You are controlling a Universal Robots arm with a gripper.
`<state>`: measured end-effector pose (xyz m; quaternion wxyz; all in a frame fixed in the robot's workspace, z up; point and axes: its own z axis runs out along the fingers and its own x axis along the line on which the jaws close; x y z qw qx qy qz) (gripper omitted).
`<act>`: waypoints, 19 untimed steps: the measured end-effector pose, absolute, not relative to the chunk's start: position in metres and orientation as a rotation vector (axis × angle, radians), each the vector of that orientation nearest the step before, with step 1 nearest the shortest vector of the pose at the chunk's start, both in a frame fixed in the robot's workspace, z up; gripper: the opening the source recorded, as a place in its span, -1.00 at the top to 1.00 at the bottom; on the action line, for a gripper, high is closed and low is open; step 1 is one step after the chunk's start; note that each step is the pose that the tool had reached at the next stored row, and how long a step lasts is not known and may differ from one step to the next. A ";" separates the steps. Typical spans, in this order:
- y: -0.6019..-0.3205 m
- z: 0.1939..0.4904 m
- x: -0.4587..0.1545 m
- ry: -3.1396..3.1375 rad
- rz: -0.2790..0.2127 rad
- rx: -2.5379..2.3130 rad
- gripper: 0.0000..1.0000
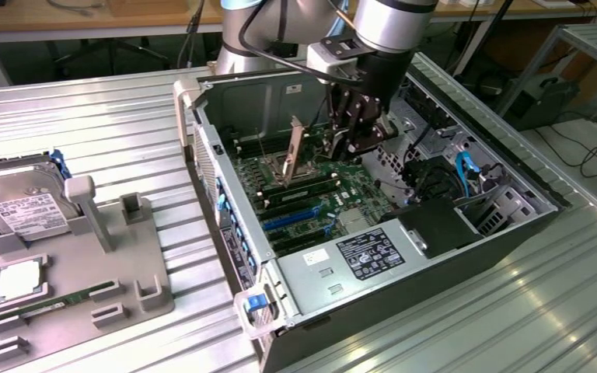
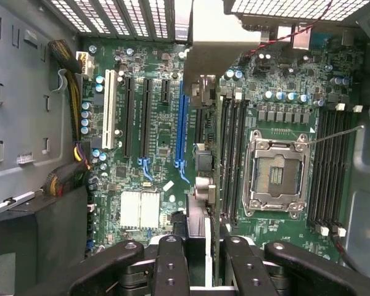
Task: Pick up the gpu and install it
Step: 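Insert the gpu into the slot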
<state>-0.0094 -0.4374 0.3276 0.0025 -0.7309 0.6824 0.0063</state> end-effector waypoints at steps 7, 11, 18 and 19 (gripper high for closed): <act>-0.437 0.327 -0.009 2.143 0.016 -2.294 0.44; -0.437 0.327 -0.009 2.143 0.016 -2.294 0.44; -0.437 0.320 -0.016 2.157 0.016 -2.281 0.44; -0.437 0.318 -0.016 2.171 0.016 -2.267 0.44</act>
